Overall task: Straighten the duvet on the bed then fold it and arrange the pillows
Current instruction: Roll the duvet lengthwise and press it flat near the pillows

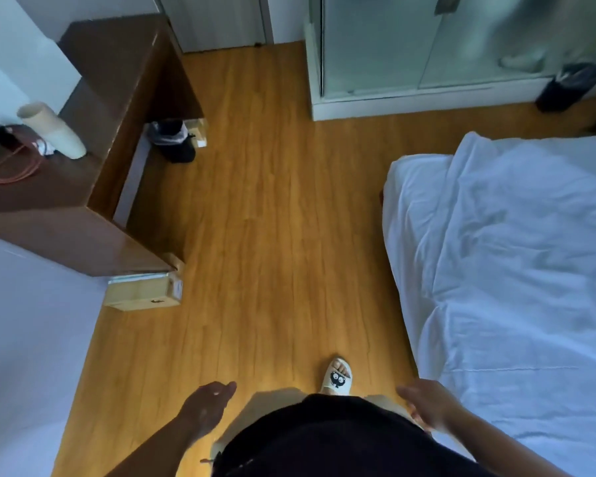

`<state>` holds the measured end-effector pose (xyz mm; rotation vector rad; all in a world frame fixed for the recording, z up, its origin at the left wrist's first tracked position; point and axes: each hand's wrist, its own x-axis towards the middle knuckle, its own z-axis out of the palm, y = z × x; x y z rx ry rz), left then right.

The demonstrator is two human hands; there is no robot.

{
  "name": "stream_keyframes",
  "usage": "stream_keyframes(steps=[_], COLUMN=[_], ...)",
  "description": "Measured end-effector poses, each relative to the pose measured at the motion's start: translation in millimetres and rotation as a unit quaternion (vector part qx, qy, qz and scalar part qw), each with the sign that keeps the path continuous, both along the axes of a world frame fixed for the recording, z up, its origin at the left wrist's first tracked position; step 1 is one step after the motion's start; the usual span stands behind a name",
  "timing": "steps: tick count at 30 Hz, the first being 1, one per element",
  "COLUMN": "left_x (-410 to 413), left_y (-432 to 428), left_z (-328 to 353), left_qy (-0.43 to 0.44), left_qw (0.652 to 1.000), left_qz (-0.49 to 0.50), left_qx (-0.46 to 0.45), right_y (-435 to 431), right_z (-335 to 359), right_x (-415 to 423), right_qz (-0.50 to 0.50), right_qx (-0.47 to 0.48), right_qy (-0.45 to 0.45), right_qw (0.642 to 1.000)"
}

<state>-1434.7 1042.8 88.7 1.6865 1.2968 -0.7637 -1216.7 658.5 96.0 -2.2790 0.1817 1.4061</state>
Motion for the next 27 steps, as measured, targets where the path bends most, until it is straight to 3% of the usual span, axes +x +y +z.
stream_keyframes(steps=[3, 7, 11, 19, 27], left_x=[70, 192, 287, 496, 719], left_y=[21, 54, 101, 234, 333], left_z=[3, 24, 17, 9, 29], left_qy=[-0.014, -0.052, -0.041, -0.014, 0.021], left_qw=[1.000, 0.996, 0.996, 0.963, 0.969], left_qz=[-0.022, -0.064, -0.077, -0.270, -0.241], left_qx=[-0.009, 0.023, -0.003, -0.004, -0.040], right_y=[23, 58, 90, 175, 261], right_z=[9, 15, 8, 4, -1], right_x=[63, 154, 230, 376, 522], right_qz=[0.035, -0.034, -0.069, -0.115, -0.199], right_qx=[0.008, 0.018, -0.004, -0.047, 0.000], right_qy=[-0.021, -0.042, -0.030, -0.057, -0.064], right_qw=[0.999, 0.998, 0.997, 0.991, 0.978])
